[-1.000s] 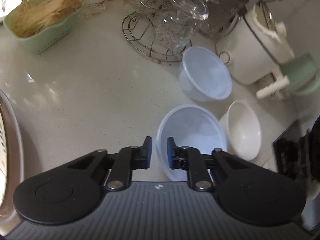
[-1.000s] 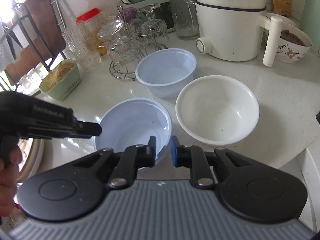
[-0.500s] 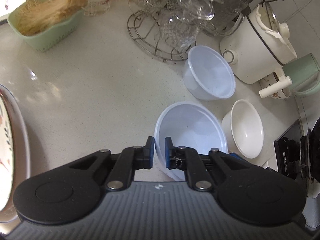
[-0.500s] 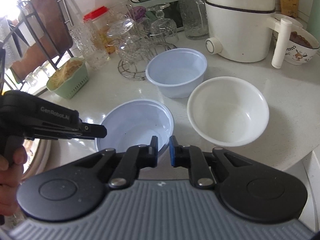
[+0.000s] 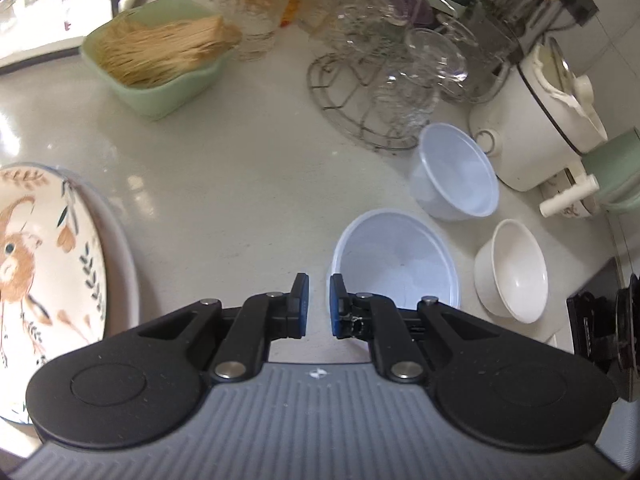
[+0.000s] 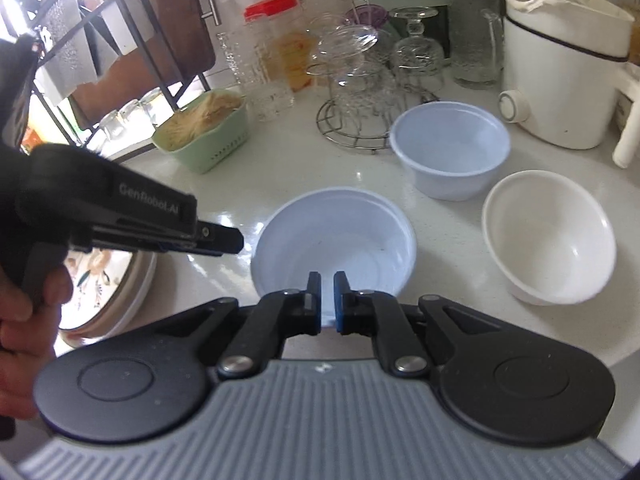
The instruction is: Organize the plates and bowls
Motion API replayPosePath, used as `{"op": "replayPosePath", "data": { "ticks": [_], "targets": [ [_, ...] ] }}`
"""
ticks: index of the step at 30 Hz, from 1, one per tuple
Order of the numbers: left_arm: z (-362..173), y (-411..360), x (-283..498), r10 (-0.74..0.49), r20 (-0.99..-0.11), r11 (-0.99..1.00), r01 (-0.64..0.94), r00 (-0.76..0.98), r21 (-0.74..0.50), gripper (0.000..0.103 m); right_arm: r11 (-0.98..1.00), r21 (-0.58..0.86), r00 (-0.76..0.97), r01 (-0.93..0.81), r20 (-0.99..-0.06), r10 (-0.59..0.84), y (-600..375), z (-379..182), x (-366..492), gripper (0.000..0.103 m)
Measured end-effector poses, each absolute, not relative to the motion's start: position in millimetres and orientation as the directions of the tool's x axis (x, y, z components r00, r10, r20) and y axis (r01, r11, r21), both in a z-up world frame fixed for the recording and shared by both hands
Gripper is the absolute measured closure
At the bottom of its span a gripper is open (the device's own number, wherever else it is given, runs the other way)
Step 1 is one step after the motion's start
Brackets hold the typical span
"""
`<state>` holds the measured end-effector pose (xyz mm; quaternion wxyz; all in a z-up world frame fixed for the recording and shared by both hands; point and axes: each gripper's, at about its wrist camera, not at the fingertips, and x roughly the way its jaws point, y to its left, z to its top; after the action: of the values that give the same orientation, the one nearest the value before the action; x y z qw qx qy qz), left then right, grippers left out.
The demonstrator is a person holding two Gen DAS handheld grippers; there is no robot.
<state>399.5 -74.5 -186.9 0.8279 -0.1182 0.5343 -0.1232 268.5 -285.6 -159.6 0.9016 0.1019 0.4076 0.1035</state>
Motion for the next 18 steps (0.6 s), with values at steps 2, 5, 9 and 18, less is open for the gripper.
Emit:
{"op": "replayPosePath", "data": {
  "ticks": [2,5,9,18],
  "targets": [
    [-189.2,-70.8,398.4,-0.316,-0.860,0.946,0.061,0.401,-0.319,0.090,0.960,0.261,0.646,-0.103,-0.716,0.264,-285.2,-159.8,269.4,0.094],
    [-190.5,-64.3,394.2,-0.306,-0.859,0.947,0.040,0.410,-0.318,0.090,0.960,0.260,0.646,-0.102,-0.717,0.263,-284.1,-159.2,268.8,0.094],
    [-190.3,-54.1,388.2,-0.287,-0.856,0.948,0.000,0.430,-0.317,0.090,0.961,0.262,0.659,-0.093,-0.707,0.256,-285.5,-156.0,266.6,0.094],
    [-151.1,-50.0,377.4,-0.268,-0.835,0.955,0.022,0.481,-0.294,0.089,0.961,0.259,0.712,-0.092,-0.658,0.246,-285.5,-123.4,255.6,0.094]
  ]
}}
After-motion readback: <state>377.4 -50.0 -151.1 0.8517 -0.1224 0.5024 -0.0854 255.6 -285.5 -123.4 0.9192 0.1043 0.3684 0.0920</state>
